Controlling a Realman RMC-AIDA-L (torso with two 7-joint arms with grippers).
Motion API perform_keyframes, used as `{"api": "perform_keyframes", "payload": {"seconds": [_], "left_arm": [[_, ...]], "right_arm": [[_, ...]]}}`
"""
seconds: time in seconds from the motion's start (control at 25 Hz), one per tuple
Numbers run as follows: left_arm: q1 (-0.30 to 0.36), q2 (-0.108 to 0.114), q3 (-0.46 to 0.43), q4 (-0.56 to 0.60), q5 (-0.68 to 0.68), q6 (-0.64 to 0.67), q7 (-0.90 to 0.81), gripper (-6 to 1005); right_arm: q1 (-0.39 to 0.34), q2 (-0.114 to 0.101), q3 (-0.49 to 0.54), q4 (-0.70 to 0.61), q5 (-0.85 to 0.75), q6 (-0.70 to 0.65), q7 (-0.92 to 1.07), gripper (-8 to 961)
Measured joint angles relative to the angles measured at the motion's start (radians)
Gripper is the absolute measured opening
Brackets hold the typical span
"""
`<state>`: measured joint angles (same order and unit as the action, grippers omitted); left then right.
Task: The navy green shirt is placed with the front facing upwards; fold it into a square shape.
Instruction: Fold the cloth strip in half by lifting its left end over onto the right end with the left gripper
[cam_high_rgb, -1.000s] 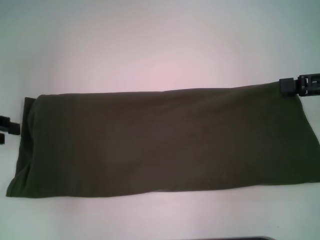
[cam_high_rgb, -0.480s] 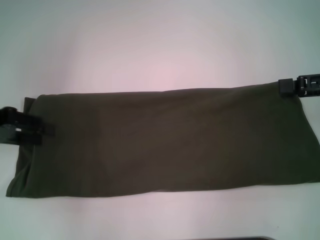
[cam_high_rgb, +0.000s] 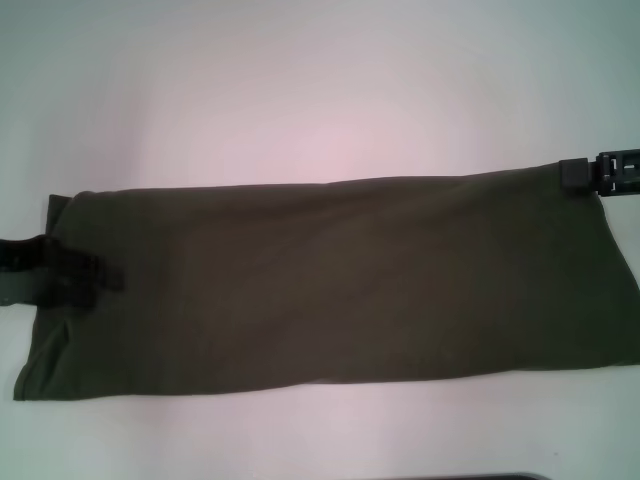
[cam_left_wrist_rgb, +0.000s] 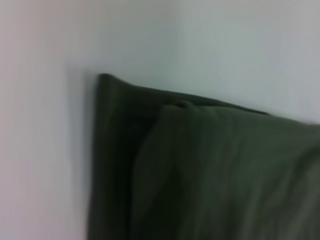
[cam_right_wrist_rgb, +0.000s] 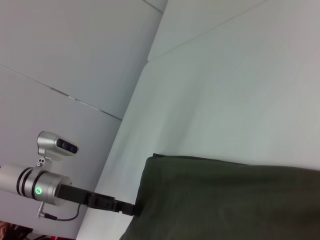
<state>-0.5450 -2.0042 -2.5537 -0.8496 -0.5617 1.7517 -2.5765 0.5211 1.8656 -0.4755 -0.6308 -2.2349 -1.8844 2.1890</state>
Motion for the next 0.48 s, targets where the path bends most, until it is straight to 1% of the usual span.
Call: {"api": "perform_keyframes", "payload": {"seconds": [0.16,0.48], "left_arm": [[-0.003,0.000,0.009,0.000,0.024,-0.018,-0.009,539],[-0.004,0.000,0.024,0.001,0.026,-0.032,-0.015,539]], "right_arm": [[0.001,0.000,0.000,0.003,0.000,0.000,0.000,655],[0.002,-0.001,0.000,0.005,0.000,-0.002,0.003,656]]}}
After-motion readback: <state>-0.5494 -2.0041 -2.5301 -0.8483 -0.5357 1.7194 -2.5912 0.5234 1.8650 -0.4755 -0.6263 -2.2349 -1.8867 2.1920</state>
